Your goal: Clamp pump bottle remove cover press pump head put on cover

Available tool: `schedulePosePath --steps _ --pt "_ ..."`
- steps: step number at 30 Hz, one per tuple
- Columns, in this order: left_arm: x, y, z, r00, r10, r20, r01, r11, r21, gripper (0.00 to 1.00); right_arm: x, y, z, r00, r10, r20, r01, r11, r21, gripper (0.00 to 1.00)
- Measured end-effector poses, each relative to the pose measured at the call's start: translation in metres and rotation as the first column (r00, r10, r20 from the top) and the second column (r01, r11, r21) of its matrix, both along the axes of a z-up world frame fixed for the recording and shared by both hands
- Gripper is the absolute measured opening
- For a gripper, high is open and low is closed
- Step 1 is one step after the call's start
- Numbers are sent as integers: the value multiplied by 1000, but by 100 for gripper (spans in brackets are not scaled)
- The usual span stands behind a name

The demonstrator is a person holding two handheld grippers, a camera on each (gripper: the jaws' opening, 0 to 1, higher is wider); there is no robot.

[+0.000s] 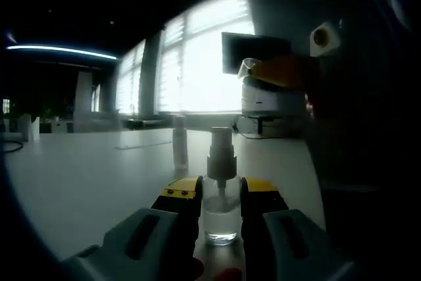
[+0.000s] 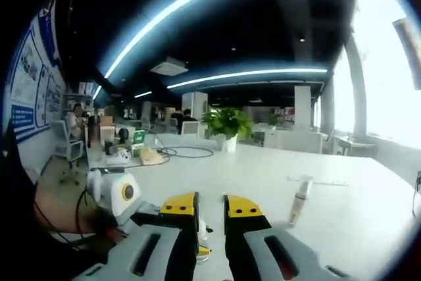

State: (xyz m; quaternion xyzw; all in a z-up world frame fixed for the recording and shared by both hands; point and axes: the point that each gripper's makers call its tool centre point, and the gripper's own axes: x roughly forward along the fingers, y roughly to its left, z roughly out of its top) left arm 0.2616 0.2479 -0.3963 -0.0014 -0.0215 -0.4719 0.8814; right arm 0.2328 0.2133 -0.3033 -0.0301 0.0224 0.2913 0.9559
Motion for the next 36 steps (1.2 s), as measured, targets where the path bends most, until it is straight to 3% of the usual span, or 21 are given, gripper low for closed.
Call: schedulePosePath --steps 7,9,20,27,36 --pt "1 1 0 1000 -1 0 1 1000 0 15 -2 2 -3 1000 19 -10 -19 1000 -15 10" --pt "1 1 -1 1000 -1 0 1 1000 0 15 4 18 -6 1000 25 -15 -26 999 -22 10" --pt "0 0 0 1000 -1 3 1 1000 1 15 7 33 -13 998 58 -30 -59 997 -50 10" --pt "-1 0 0 1000 -2 4 2 1000 2 15 10 37 -19 997 71 -37 -74 993 -89 10" --pt "-2 -1 0 1000 -1 5 1 1000 2 15 11 39 -25 995 78 -57 -82 993 -86 10"
